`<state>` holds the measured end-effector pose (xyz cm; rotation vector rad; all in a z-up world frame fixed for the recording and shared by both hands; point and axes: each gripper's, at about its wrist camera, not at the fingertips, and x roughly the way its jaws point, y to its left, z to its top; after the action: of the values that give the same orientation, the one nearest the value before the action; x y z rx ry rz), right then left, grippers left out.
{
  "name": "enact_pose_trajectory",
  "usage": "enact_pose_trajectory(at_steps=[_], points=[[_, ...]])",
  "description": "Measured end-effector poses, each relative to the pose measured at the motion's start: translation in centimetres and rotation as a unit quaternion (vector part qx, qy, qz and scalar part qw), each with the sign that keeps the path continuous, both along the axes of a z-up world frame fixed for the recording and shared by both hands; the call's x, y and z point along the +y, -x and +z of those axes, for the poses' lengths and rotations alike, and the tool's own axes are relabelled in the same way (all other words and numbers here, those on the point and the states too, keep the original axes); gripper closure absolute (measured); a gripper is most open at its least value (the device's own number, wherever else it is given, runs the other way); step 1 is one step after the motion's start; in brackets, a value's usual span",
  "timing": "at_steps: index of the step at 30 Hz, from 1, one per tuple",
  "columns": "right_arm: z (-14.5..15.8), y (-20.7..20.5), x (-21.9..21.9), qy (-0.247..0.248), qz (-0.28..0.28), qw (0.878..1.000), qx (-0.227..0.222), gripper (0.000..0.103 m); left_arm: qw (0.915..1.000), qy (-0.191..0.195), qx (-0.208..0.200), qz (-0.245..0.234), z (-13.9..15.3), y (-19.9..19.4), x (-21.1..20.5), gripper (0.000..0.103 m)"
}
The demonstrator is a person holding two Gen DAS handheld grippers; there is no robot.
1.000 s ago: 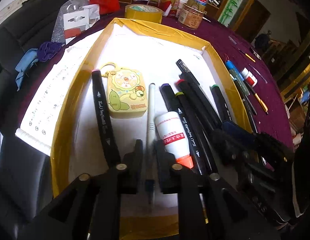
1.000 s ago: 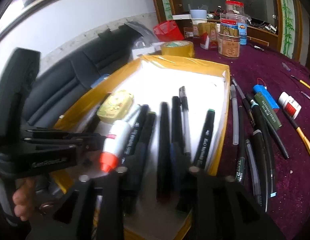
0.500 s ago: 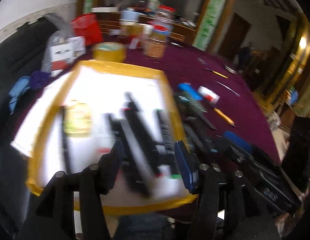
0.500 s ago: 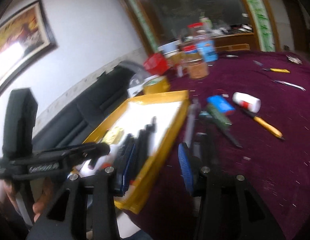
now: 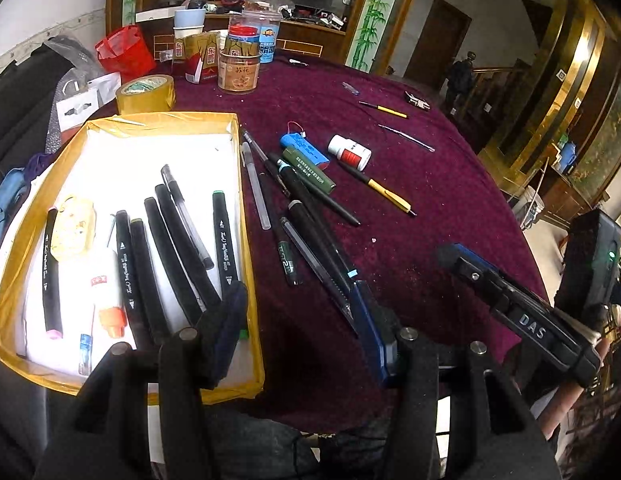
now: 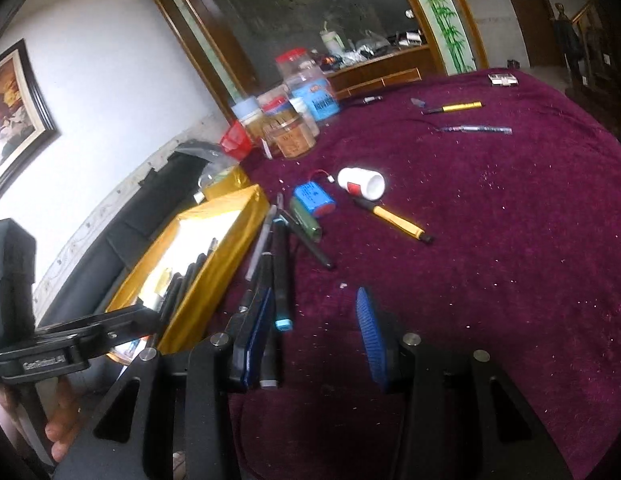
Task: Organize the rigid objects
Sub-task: 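Move both tools back over the pile of pens, then grasp a black marker from the pile with the right tool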
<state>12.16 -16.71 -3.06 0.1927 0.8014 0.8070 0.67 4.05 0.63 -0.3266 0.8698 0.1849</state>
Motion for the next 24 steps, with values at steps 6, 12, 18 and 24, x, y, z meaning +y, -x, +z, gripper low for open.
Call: enact_pose_trajectory(at_steps=[6,12,18,24], points=[[-0.3,-0.9,1.0,0.024,0.018,0.999,0.012,0.064,1.0,0.004,0.002,0.002,-0.2,0.1,0.2,0.052],[-0.7,-0.9,4.3,0.036,0.061,0.997,0.018,0.066,0.9999,0.01,-0.007,0.003,-0.3,0.5,1.1,0.052],[-1.9,-2.6,8.6,0.073,0.089,0.993,0.033,0.077,0.9995,0.02,-0.022,-0.006,-0.3,1.1,1.7,0.052],[-3.4,-4.9,11.2,0.084,0.105,0.987,0.085,0.077,0.9991,0.031,-0.026,-0.012,-0.4,1.3,2.2,0.052]])
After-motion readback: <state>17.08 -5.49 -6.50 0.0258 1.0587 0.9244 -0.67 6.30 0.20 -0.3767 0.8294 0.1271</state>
